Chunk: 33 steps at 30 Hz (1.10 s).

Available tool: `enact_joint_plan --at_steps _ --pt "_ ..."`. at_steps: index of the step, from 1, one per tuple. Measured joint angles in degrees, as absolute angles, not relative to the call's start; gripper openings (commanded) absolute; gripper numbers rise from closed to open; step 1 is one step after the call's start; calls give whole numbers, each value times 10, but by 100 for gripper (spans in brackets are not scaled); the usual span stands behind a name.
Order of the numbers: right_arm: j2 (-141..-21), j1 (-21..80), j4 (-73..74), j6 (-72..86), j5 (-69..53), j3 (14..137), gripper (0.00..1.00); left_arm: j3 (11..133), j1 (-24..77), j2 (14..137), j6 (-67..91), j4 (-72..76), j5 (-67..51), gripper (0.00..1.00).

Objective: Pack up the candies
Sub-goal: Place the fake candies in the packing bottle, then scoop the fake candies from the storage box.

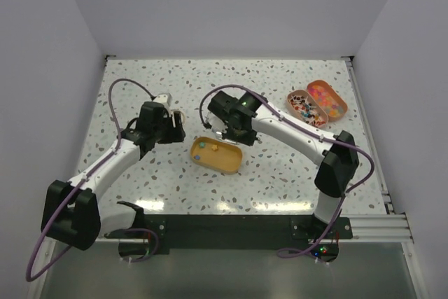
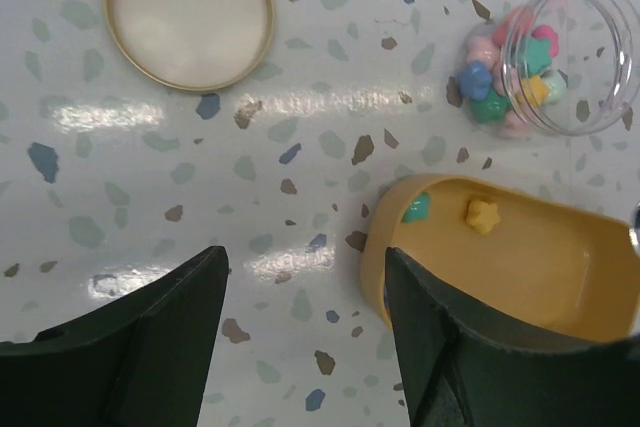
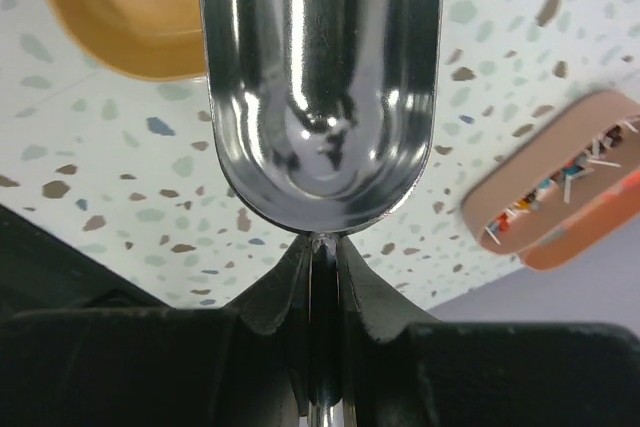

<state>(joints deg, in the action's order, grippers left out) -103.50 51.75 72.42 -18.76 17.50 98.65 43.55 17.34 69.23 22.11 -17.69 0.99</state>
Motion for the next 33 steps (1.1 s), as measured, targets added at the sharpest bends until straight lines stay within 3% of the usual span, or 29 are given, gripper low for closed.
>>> enact_joint_plan --at_steps 8,26,33 --pt "-1075 517 726 -189 96 955 0 415 199 744 276 -177 -48 59" --pt "-1158 517 744 -187 80 974 0 379 212 795 349 -125 -99 47" --pt "-1210 517 753 -178 84 1034 0 376 215 796 354 -107 -112 34"
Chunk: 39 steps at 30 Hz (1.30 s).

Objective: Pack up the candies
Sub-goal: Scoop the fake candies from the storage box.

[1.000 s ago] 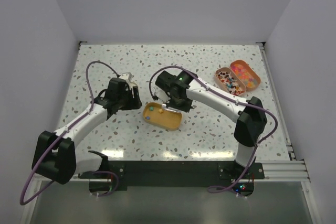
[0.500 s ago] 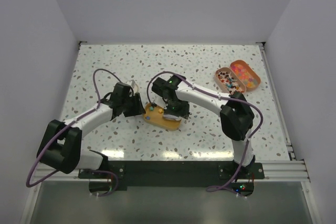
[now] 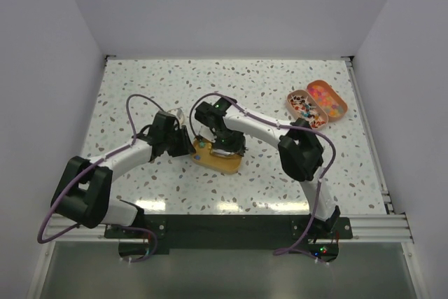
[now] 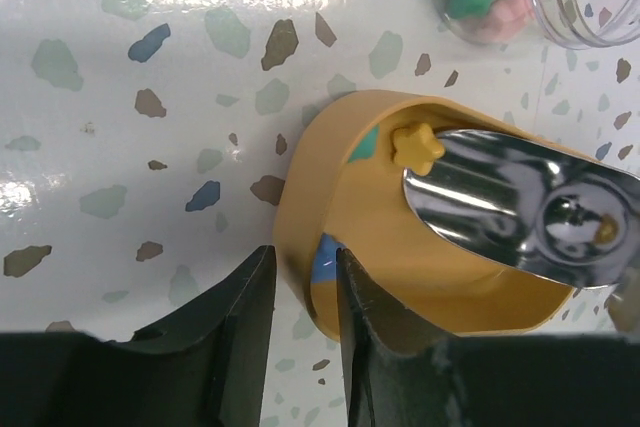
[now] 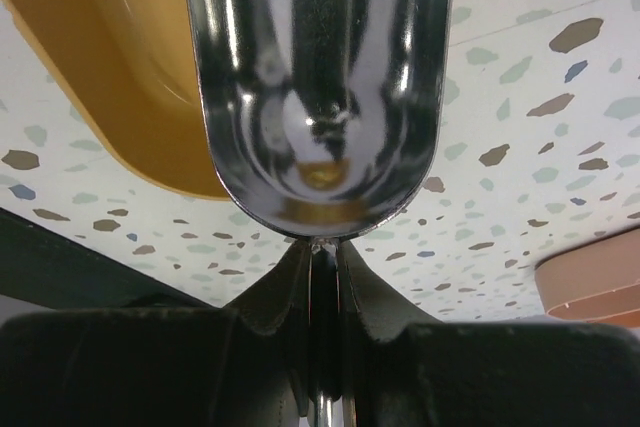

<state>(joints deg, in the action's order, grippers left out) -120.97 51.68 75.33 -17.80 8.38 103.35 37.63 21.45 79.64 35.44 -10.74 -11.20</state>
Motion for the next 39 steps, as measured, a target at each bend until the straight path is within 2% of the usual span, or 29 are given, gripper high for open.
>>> enact_joint_plan --at_steps 13,25,32,39 --pt "-1291 527 761 -167 82 1134 0 369 218 801 354 -84 -136 27" --pt "-1275 532 699 -166 46 1084 0 361 215 801 367 -78 -142 28" --pt "-1239 529 618 -154 24 1006 0 358 214 798 364 -83 -143 41" --pt "-1208 524 578 -154 10 965 0 357 214 752 364 -123 -119 63"
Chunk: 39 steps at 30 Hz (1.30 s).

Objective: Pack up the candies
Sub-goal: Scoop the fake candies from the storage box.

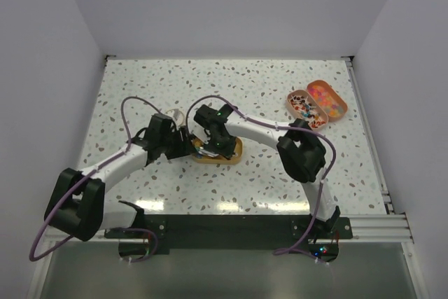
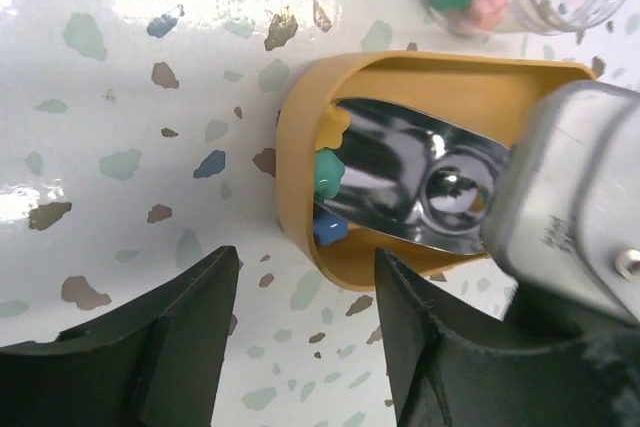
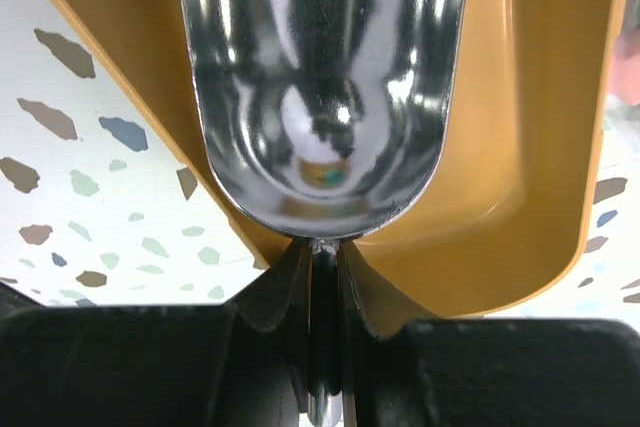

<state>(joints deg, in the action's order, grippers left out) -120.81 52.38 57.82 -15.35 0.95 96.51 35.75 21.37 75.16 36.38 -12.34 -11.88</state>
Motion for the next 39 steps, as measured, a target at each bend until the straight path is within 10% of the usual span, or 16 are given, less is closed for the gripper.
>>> enact_joint_plan --at_steps 15,39 --pt "-1139 488 498 -149 -11 872 0 393 219 546 338 -178 -8 87" --pt "-1019 467 482 -154 29 837 0 393 219 501 243 -173 121 90"
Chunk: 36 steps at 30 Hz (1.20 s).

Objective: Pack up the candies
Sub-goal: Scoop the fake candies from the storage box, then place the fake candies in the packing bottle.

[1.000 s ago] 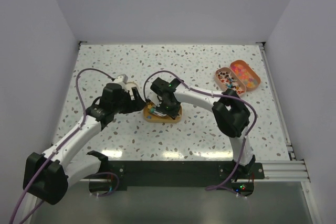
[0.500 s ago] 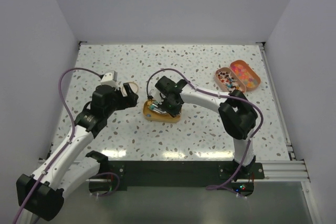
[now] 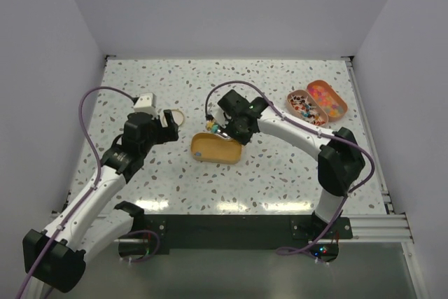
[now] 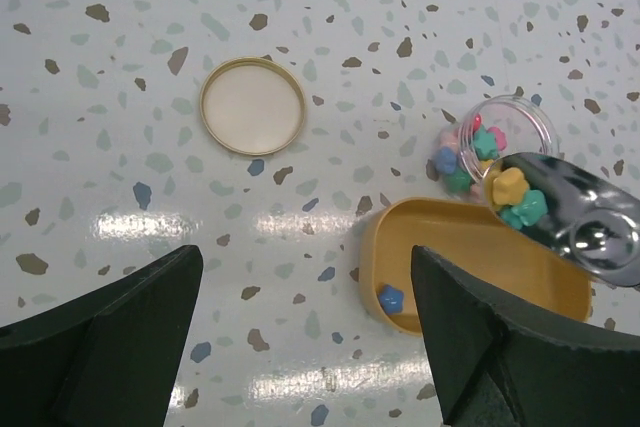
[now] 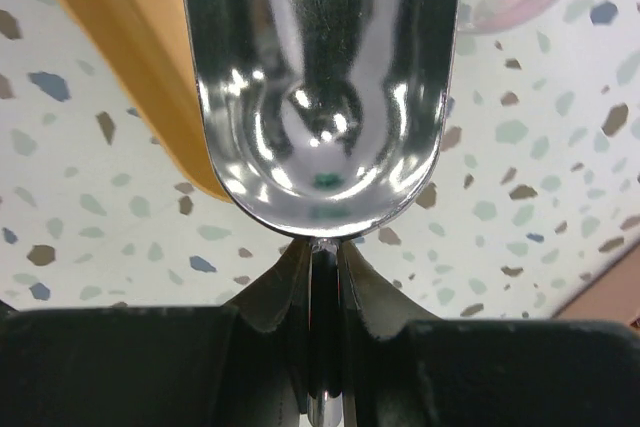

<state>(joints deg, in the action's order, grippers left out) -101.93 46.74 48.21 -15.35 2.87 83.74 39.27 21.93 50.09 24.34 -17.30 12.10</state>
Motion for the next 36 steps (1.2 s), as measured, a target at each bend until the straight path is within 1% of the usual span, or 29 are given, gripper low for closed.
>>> enact_joint_plan --at_steps 4,8,16,23,36 --pt "-1020 444 517 -161 70 853 0 392 219 504 229 -168 136 90" --pt "-1033 434 561 -170 116 892 0 392 217 505 220 -167 145 90" --pt "-1115 438 634 -180 202 976 0 392 193 505 213 -163 147 90" --pt "-1135 444 681 -183 273 997 0 392 189 503 212 -160 144 90" --pt "-1181 495 711 -195 392 1027 0 392 188 501 212 -159 142 90"
